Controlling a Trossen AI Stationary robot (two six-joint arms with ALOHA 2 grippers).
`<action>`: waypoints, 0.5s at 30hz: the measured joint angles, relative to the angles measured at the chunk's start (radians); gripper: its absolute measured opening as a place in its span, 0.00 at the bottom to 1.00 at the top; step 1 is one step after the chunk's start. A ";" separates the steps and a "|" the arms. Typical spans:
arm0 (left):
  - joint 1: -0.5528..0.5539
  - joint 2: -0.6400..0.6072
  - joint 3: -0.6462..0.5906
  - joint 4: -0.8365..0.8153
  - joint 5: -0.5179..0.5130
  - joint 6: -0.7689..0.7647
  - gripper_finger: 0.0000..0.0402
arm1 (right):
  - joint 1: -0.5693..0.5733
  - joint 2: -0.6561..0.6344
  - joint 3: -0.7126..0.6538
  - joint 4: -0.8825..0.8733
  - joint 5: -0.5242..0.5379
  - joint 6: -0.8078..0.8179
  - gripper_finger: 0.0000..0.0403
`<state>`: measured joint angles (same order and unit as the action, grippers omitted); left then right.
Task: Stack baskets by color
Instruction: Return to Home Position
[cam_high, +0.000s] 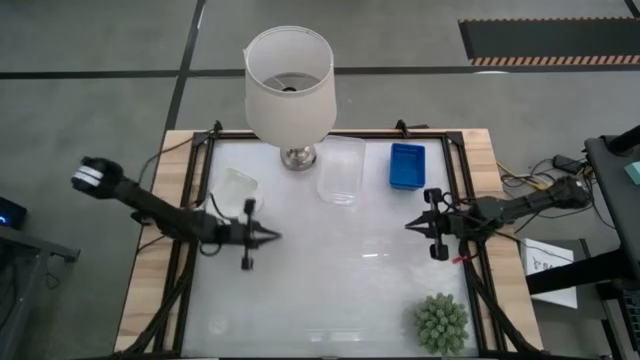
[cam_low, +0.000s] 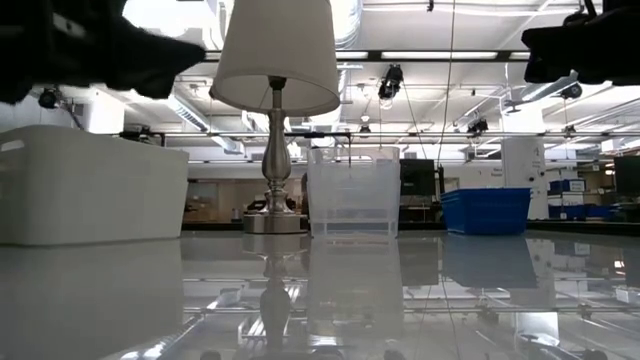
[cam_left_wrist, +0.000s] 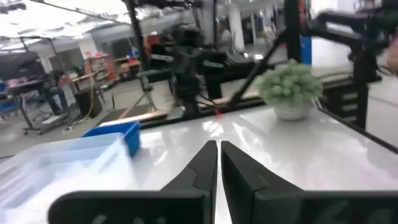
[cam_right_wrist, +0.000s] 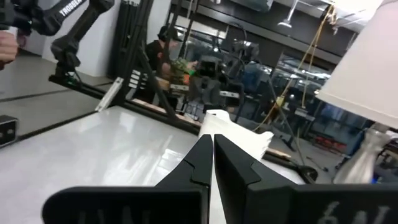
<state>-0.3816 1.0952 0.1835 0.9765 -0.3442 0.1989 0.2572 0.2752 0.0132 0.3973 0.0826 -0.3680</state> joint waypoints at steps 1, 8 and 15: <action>0.039 -0.050 -0.035 0.000 0.035 -0.011 0.01 | -0.006 0.000 0.000 0.000 0.002 -0.008 0.02; 0.224 -0.403 -0.169 -0.209 0.161 -0.061 0.00 | -0.045 -0.048 0.012 -0.055 0.052 -0.044 0.02; 0.244 -0.697 -0.173 -0.550 0.161 -0.088 0.00 | -0.048 -0.196 0.088 -0.346 0.052 -0.036 0.02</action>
<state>-0.1371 0.3982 0.0105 0.4263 -0.1829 0.1113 0.2089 0.0788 0.1016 0.0512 0.1347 -0.4039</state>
